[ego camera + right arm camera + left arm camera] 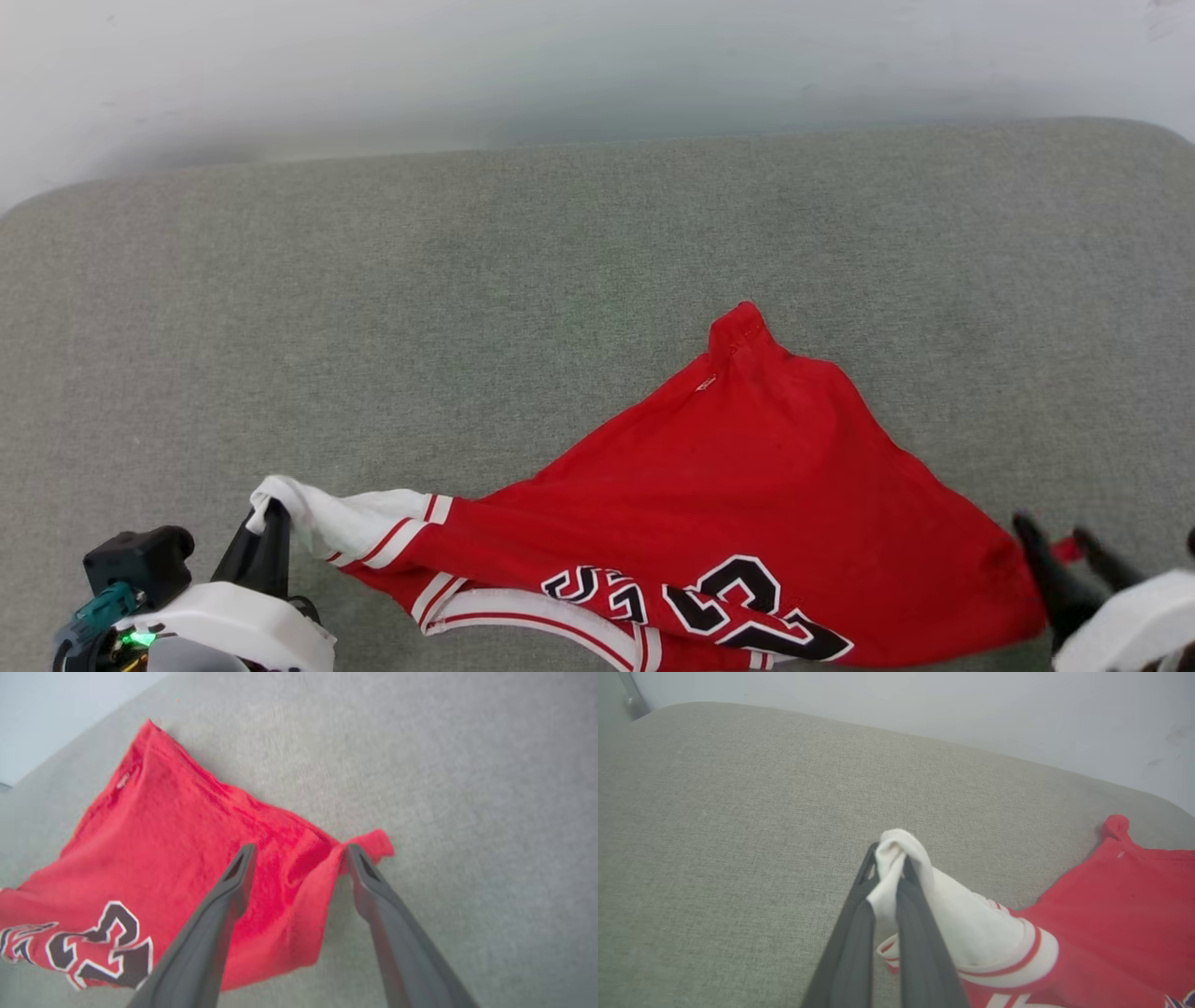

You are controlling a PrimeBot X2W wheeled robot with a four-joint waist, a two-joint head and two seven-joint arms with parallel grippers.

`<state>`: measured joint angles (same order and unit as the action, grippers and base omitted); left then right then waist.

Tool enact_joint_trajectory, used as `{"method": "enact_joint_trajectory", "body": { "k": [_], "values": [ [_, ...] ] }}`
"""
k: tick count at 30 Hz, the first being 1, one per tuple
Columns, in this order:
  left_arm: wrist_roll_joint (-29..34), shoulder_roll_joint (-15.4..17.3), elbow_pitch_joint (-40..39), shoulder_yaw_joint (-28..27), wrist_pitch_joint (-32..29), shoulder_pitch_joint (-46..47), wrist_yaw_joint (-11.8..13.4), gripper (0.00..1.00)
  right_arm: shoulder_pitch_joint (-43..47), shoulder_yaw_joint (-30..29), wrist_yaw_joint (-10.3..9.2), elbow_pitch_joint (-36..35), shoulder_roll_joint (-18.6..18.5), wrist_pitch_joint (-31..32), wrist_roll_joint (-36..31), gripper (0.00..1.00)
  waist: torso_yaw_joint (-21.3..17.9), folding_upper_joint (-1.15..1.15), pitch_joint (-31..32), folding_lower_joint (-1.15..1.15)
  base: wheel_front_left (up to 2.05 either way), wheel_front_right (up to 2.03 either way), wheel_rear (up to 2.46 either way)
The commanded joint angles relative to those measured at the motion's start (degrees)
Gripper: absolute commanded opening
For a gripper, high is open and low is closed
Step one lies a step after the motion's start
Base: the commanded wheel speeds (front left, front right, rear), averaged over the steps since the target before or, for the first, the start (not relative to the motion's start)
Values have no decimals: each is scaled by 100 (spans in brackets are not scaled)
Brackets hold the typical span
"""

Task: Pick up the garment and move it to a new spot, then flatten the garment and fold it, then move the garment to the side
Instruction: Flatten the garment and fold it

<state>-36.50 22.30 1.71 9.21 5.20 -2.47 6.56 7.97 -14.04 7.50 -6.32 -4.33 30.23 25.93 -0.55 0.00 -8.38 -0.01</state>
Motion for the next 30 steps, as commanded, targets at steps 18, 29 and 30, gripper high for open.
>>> {"method": "enact_joint_trajectory", "body": {
  "k": [18,29,30],
  "values": [
    [368,-225,-806,547,-12,981,-56,0,-3547,1856,-2,1188,-1566,1337,410,100,936,0,-1110,1,0,0,0],
    [403,-473,-582,742,275,1581,-234,0,-4805,2954,-2,1874,-1827,2220,335,100,1303,0,-1758,1,0,0,0],
    [389,-499,-542,748,310,1612,-248,0,-4859,3014,-2,2028,-1822,2217,377,100,1305,0,-1790,1,0,0,0]
  ]
}}
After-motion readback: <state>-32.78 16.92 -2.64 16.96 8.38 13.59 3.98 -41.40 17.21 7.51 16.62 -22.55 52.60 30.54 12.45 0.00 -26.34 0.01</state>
